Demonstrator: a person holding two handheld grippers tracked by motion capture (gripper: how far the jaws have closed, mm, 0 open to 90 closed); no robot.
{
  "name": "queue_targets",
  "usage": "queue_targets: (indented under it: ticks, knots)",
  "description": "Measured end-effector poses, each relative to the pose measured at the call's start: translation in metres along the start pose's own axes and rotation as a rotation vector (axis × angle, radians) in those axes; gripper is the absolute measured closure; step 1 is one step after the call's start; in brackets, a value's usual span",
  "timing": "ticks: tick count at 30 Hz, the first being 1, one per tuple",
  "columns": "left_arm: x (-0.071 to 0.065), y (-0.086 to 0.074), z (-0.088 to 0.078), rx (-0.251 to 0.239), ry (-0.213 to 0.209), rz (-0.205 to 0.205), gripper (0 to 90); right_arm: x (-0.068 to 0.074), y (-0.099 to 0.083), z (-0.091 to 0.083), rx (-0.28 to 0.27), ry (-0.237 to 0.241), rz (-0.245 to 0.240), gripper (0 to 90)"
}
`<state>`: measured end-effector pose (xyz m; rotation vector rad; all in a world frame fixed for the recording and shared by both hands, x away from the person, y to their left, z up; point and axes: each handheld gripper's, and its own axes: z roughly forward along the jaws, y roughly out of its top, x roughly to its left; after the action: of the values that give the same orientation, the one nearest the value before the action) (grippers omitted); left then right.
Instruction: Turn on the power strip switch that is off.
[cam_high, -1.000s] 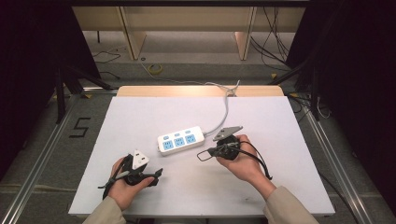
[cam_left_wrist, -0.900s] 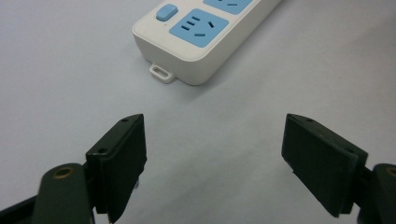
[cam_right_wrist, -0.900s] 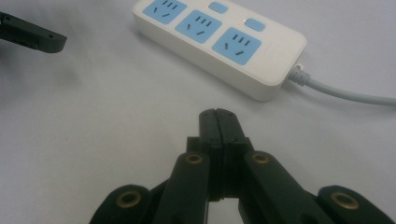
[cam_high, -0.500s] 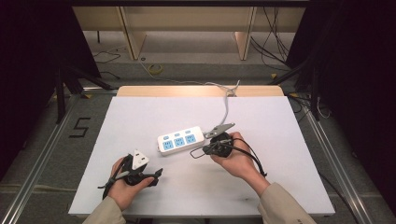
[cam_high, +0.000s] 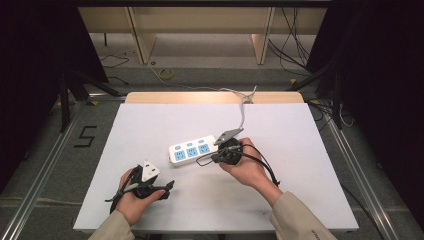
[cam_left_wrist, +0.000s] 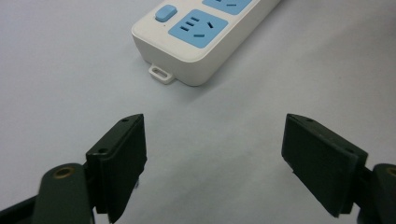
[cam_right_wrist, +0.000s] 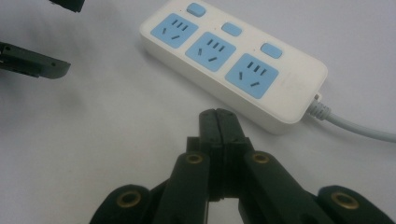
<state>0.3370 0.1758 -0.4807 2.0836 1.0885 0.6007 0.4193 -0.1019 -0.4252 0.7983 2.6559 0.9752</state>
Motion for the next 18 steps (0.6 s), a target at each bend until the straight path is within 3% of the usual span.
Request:
queue_targets:
  ticks: [18]
  knots:
    - [-0.001, 0.000, 0.000, 0.000, -0.001, -0.001, 21.9, 0.001, 0.012, 0.006, 0.009, -0.001, 0.004, 90.0]
